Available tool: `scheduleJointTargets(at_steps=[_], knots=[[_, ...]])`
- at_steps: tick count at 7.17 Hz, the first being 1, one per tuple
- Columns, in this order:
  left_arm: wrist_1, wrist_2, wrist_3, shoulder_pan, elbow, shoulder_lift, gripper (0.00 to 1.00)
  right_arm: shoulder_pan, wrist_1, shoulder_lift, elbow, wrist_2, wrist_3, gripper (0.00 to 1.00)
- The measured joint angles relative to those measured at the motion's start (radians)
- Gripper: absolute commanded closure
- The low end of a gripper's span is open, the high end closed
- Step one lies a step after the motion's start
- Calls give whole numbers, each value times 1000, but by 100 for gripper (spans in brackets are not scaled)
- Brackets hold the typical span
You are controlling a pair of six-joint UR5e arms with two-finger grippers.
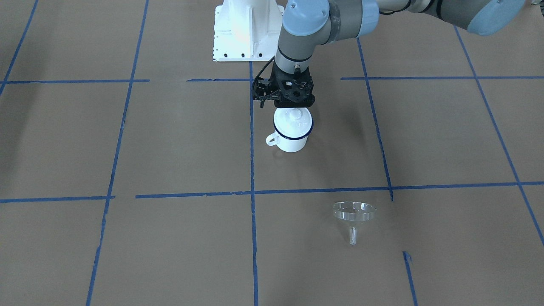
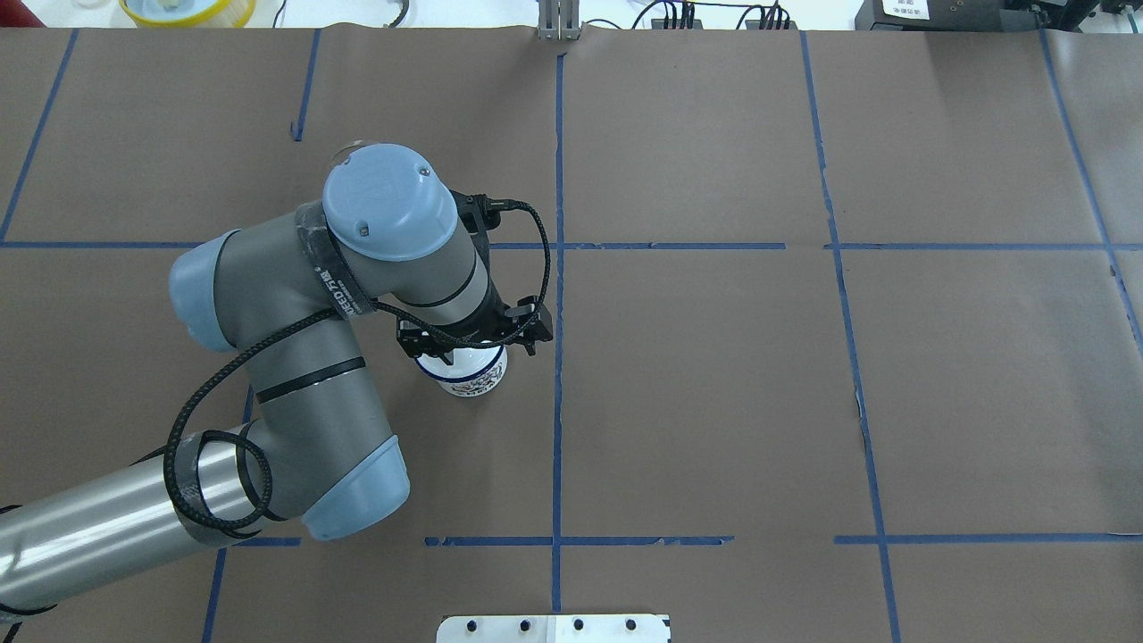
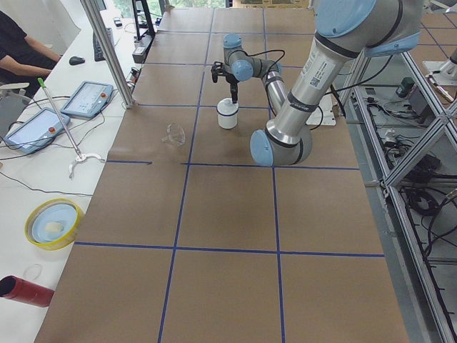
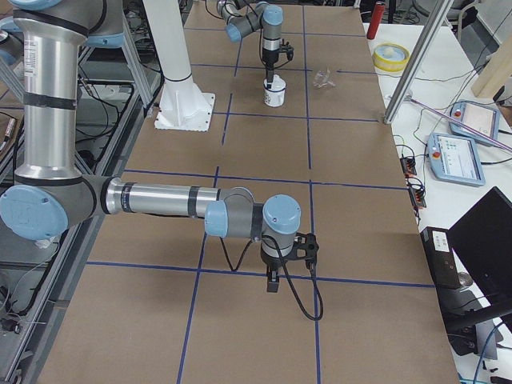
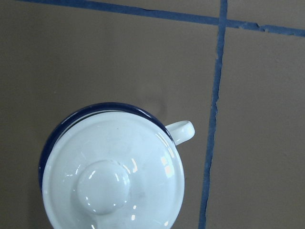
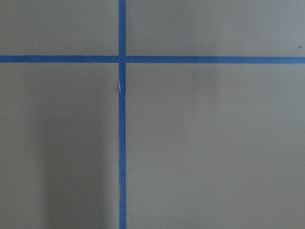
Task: Remove funnel from cup
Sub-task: 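Open the left gripper and raise it away from the lidded mug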
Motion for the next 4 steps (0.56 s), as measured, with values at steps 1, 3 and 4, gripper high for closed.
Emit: scheduleJointTargets(at_steps=[1,3,4], knots=[[-9,0,-3,2,6,0,0,0,0,0,0,0,0,0],[-12,0,-4,2,4,0,0,0,0,0,0,0,0,0],[-11,1,-4,2,-5,2,0,0,0,0,0,0,0,0]])
